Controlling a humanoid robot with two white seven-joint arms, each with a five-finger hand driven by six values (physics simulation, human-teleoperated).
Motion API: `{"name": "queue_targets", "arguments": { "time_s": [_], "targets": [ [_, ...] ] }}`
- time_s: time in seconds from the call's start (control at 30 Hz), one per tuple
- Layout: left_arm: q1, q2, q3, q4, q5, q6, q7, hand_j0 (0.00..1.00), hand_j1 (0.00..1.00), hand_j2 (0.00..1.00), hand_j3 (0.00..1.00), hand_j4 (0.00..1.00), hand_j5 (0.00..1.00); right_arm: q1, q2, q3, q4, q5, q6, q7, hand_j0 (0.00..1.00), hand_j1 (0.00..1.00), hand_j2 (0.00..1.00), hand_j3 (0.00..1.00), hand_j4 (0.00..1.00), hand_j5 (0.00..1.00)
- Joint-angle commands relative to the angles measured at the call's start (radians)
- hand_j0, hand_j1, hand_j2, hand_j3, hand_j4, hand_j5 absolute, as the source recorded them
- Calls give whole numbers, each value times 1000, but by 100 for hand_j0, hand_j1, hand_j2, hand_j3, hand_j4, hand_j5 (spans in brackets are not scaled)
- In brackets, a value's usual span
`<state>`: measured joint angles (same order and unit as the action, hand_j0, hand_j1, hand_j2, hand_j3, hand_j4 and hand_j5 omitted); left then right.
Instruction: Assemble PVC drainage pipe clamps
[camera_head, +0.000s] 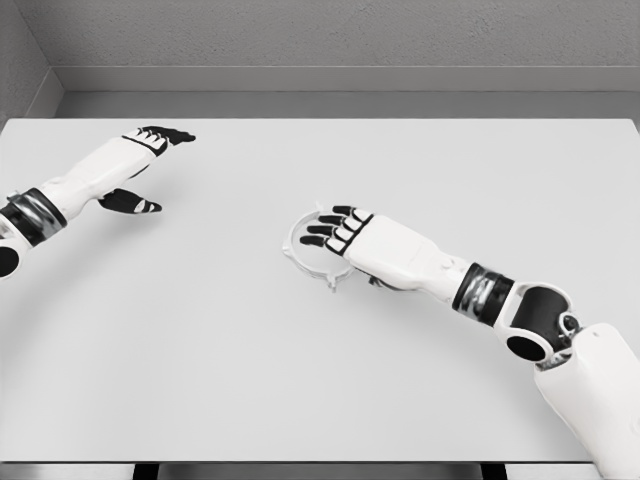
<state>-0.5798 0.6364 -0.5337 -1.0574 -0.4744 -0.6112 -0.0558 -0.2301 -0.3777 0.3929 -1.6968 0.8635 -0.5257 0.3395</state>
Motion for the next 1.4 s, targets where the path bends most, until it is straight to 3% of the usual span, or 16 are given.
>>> {"name": "queue_targets", "arguments": {
  "time_s": [0.0, 0.2, 0.47, 1.37],
  "targets": [
    [2, 0, 0, 1, 7, 0, 1, 100, 100, 100, 100, 100, 100, 0, 13, 26, 26, -3, 4, 0, 100, 100, 100, 100, 100, 100],
    [-2, -1, -11, 1, 0, 0, 1, 100, 100, 100, 100, 100, 100, -26, 28, 64, 31, -1, 32, 1, 100, 100, 100, 100, 100, 100],
    [-2, -21, -16, 1, 0, 0, 1, 100, 100, 100, 100, 100, 100, -48, 57, 64, 95, 17, 33, 0, 100, 100, 100, 100, 100, 100],
    [-6, -21, -16, 5, 3, 0, 1, 100, 100, 100, 100, 100, 100, -78, 100, 101, 101, 31, 46, 0, 100, 100, 100, 100, 100, 100]
  ]
}}
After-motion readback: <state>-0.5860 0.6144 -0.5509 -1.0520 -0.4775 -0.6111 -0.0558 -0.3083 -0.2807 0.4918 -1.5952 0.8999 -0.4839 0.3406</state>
